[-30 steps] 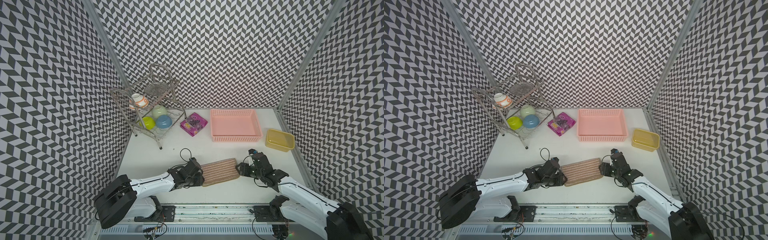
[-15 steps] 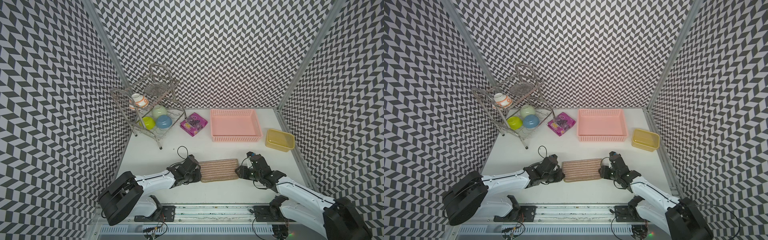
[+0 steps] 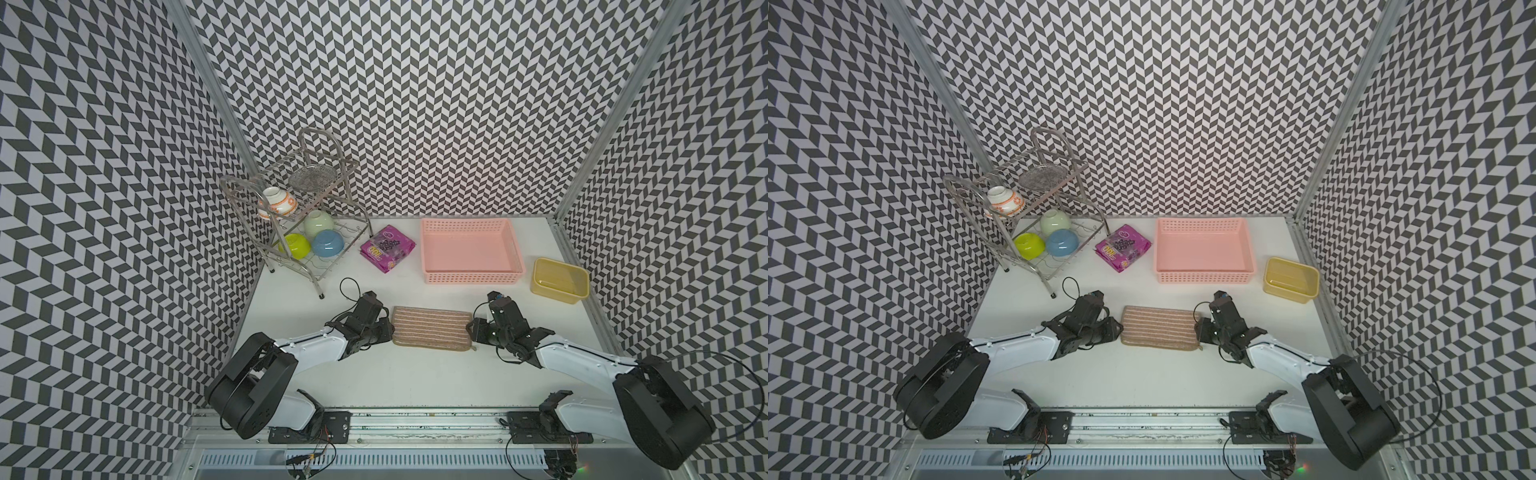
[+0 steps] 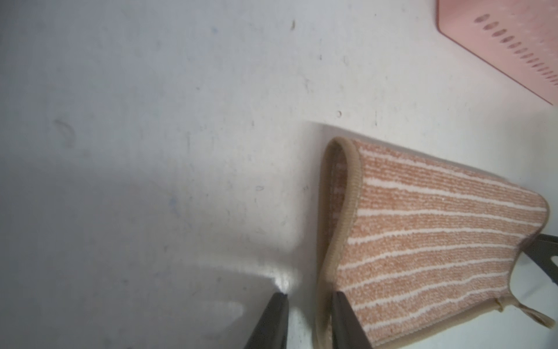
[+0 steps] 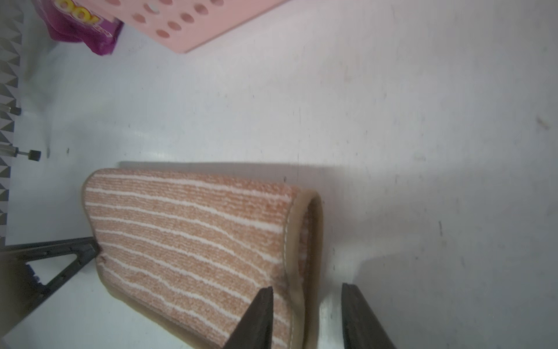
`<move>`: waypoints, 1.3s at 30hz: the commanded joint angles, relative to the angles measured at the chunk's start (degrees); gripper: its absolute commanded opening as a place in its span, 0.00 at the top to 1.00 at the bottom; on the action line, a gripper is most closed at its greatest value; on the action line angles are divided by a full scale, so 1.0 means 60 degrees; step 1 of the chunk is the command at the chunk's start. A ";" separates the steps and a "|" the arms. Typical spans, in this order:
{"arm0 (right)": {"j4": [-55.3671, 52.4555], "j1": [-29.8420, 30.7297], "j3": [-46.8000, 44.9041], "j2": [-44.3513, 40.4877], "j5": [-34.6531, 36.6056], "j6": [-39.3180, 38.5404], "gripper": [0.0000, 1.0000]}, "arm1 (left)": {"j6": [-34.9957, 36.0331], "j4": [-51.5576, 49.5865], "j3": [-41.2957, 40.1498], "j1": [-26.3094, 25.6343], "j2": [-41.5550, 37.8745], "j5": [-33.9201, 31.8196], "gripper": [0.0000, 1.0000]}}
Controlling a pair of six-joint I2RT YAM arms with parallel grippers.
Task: Fold the square dishcloth
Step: Fold the cleaning item at the center of the board, then smooth out the cleaning item at the center of the board.
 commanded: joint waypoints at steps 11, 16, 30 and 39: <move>-0.1132 0.0045 -0.0384 -0.1806 -0.0196 0.0341 0.43 | -0.0069 -0.0189 -0.0214 0.0054 -0.0475 0.0624 0.70; -0.1187 0.0049 -0.0990 -0.2350 -0.0946 0.0737 0.43 | -0.0107 -0.0165 -0.0262 0.0052 -0.0407 0.0725 0.70; -0.1052 0.0081 -0.1490 -0.2406 -0.1888 0.0689 0.43 | -0.0152 0.0020 -0.0300 0.0051 -0.0114 0.1147 0.70; -0.0850 0.0139 -0.1388 -0.2251 -0.2155 0.0630 0.60 | -0.0184 0.0067 -0.0257 0.0052 -0.0076 0.1200 0.73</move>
